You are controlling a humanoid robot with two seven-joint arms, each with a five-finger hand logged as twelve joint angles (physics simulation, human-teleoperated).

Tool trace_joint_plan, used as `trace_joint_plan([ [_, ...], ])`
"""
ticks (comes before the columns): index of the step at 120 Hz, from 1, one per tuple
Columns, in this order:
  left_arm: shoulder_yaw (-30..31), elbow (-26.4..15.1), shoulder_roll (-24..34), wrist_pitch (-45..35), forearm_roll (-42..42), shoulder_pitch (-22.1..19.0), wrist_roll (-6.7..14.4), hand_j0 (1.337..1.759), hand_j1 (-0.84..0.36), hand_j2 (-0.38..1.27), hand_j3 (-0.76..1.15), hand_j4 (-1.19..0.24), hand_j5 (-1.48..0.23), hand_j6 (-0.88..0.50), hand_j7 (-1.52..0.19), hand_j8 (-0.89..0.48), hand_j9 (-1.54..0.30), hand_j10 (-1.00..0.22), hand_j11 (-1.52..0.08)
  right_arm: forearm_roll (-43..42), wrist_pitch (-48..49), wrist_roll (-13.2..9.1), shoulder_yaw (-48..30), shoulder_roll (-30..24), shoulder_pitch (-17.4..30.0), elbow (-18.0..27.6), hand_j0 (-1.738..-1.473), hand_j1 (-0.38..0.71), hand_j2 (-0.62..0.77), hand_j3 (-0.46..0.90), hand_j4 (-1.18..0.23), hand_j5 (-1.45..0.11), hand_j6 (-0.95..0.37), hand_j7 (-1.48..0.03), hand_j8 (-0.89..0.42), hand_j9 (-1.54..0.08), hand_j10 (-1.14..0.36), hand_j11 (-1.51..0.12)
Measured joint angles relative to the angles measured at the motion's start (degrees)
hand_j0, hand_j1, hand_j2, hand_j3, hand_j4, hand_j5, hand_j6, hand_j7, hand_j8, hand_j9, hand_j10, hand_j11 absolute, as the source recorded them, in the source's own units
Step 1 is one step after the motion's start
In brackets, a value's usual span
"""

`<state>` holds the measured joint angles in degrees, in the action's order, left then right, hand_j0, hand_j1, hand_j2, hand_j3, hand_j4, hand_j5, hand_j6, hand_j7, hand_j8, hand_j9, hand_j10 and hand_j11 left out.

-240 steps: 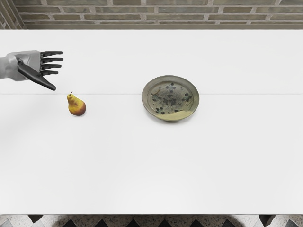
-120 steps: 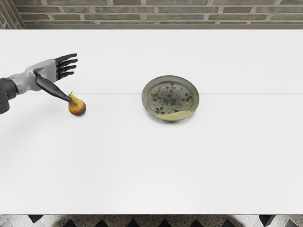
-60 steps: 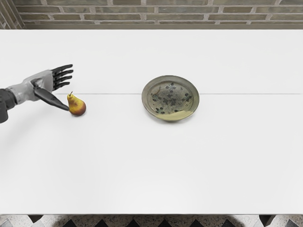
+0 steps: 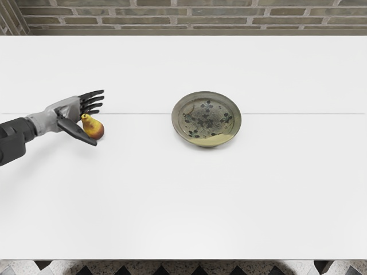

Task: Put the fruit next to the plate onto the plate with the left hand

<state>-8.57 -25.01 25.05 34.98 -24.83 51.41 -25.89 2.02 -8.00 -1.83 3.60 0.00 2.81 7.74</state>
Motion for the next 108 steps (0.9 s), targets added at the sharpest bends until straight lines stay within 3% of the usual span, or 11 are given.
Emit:
trace_joint_plan([
  [23, -0.1, 0.6, -0.3, 0.0, -2.9, 0.0, -3.0, 1.658, 0.35, 0.0, 0.0, 0.0, 0.0, 0.0, 0.0, 0.0, 0.0, 0.0, 0.0, 0.0, 0.0, 0.0, 0.0, 0.0, 0.0, 0.0, -1.658, -0.31, -0.01, 0.0, -0.03, -0.04, -0.03, -0.04, -0.03, -0.04, -0.03, -0.04],
  [71, -0.3, 2.6, -1.1, 0.0, -3.0, -0.9, -3.8, 1.658, 0.35, 0.0, 0.0, 0.0, 0.0, 0.0, 0.0, 0.0, 0.0, 0.0, 0.0, 0.0, 0.0, 0.0, 0.0, 0.0, 0.0, 0.0, -1.658, -0.31, -0.01, 0.0, -0.03, -0.04, -0.03, -0.04, -0.03, -0.04, -0.03, -0.04],
  [89, -0.3, 2.8, -1.2, 0.0, -3.2, -1.6, -3.9, 1.658, 0.28, 0.01, 0.0, -0.06, -0.08, -0.06, -0.08, -0.06, -0.08, -0.05, -0.05, 0.0, 0.0, 0.0, 0.0, 0.0, 0.0, 0.0, -1.658, -0.31, -0.01, 0.0, -0.03, -0.04, -0.03, -0.04, -0.03, -0.04, -0.03, -0.04],
  [108, -0.1, 2.8, -1.2, 0.0, -4.0, -1.7, -6.0, 1.658, 0.17, 0.03, 0.0, -0.15, -0.19, -0.15, -0.19, -0.15, -0.19, -0.13, -0.16, 0.0, 0.0, 0.0, 0.0, 0.0, 0.0, 0.0, -1.658, -0.31, -0.01, 0.0, -0.03, -0.04, -0.03, -0.04, -0.03, -0.04, -0.03, -0.04],
])
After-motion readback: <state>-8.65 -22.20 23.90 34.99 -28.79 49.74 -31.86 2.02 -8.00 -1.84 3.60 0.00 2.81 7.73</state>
